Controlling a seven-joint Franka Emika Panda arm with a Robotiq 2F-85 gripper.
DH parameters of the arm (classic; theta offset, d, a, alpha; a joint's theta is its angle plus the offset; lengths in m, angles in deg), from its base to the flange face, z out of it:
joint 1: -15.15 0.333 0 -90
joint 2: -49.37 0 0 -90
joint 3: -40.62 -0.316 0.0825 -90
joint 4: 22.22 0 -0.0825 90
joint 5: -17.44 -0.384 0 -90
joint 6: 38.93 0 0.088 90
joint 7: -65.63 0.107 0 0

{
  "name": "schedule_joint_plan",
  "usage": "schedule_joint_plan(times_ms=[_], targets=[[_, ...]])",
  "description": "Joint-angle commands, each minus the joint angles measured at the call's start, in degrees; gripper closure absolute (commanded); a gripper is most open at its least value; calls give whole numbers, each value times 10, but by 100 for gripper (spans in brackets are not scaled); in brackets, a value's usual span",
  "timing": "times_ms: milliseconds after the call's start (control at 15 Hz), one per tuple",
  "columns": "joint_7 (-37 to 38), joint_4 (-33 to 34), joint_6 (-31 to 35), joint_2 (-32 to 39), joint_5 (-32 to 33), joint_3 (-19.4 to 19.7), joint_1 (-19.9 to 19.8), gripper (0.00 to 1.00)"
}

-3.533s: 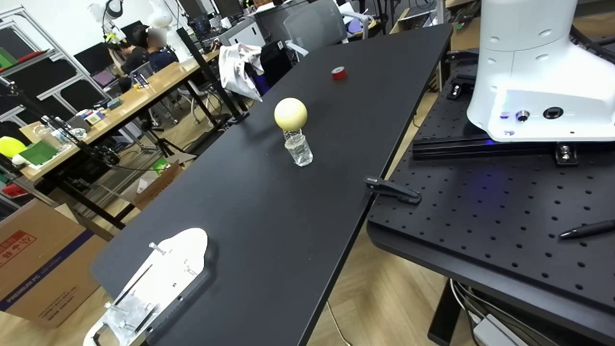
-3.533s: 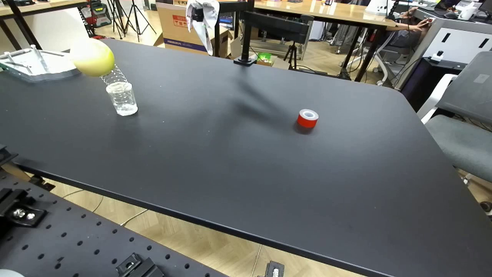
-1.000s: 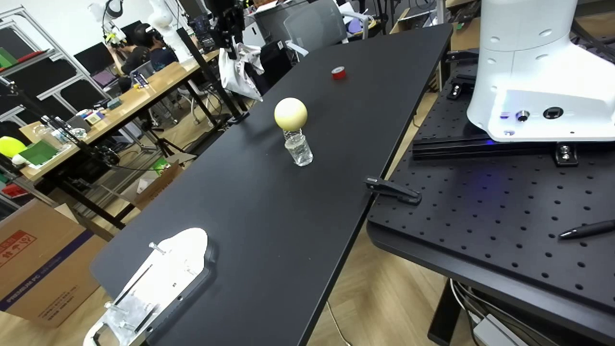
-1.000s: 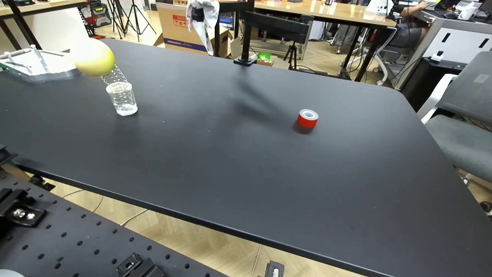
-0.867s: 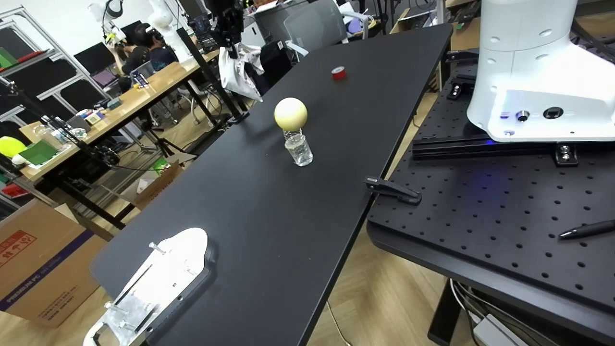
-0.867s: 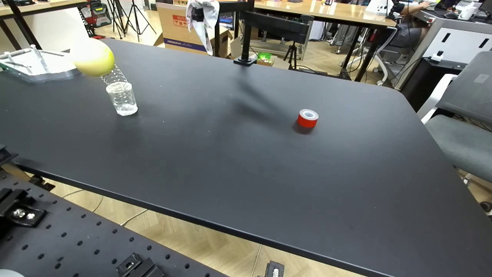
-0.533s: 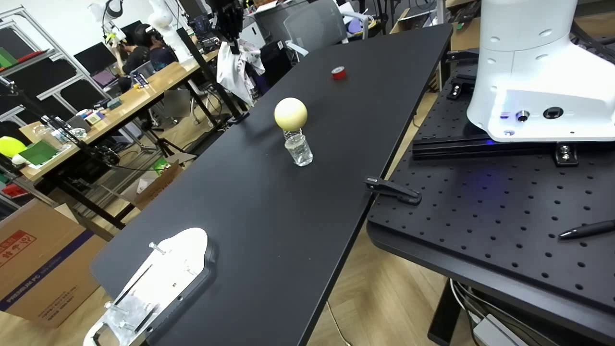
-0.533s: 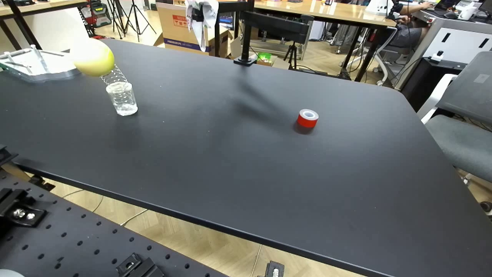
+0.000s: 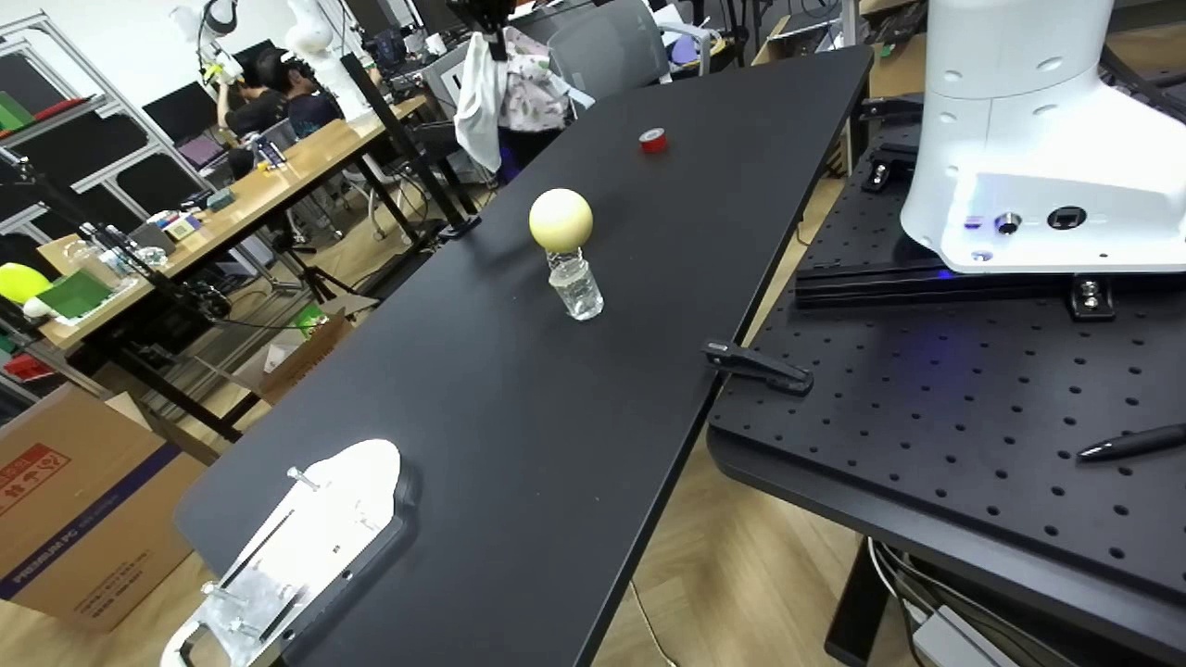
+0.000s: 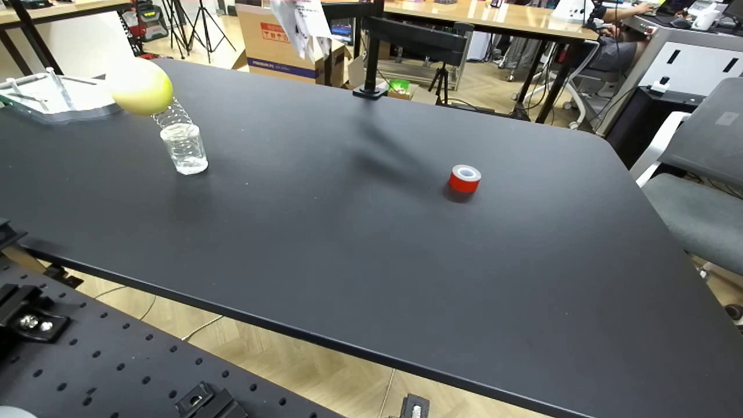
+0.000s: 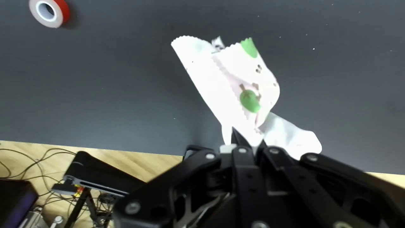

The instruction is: Unhang the white cloth from the stand

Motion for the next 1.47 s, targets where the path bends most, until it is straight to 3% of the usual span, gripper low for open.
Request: schedule_joint_plan(times_ms=[0, 533, 867, 1200, 1400], targets=[[62, -73, 19, -81, 24, 12, -23, 99], [184, -137, 127, -75, 37, 11, -107, 99], [222, -151, 158, -46, 51, 5, -135, 99], [167, -139, 182, 6, 20, 31, -99, 99], [107, -126, 172, 36, -48, 57, -51, 99]])
